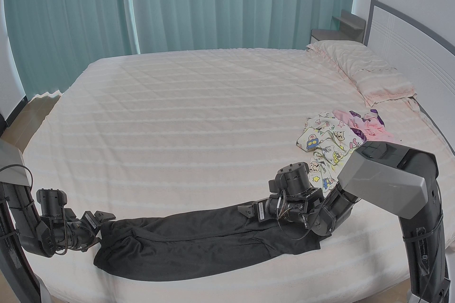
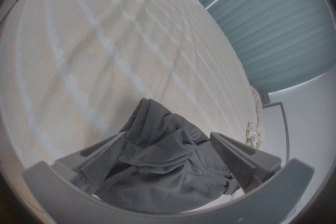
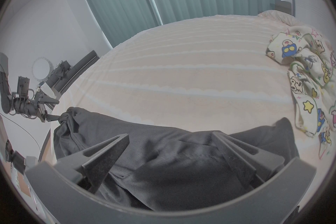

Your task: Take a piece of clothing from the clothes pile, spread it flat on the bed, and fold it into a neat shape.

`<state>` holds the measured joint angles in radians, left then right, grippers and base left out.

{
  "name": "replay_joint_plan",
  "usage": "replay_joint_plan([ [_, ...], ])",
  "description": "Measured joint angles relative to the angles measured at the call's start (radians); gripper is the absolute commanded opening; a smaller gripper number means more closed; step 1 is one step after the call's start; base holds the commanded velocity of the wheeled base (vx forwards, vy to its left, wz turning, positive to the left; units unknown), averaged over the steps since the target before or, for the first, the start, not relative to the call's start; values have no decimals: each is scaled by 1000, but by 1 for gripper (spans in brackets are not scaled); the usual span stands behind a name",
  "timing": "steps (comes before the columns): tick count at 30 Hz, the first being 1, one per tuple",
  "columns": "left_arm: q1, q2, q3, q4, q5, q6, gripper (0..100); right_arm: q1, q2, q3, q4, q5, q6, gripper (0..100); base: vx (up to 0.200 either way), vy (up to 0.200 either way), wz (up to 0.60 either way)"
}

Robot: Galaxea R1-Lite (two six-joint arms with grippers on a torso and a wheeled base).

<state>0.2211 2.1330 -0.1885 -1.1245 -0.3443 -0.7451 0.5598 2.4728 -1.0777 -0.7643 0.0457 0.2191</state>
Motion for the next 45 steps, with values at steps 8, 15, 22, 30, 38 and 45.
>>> replay_joint_plan([
  [8, -1, 0, 3, -1, -1, 1, 100, 6, 39, -69, 21, -53, -32, 0, 0, 0, 0],
  [15, -1, 1, 3, -1, -1, 3, 100, 7, 41, -78, 12, -73, -33, 0, 0, 0, 0],
  [22, -3, 1, 10, -9, 0, 3, 100, 26, 41, -81, -30, -75, -33, 0, 0, 0, 0],
  [30, -4, 2, 12, -9, 0, 3, 100, 44, 41, -87, -85, -74, -38, 0, 0, 0, 0],
  [38, -4, 3, 13, -9, 0, 3, 100, 48, 51, -90, -129, -62, -43, 0, 0, 0, 0],
  [45, -4, 4, 14, -9, 0, 3, 100, 49, 59, -86, -131, -37, -40, 100, 0, 0, 0],
])
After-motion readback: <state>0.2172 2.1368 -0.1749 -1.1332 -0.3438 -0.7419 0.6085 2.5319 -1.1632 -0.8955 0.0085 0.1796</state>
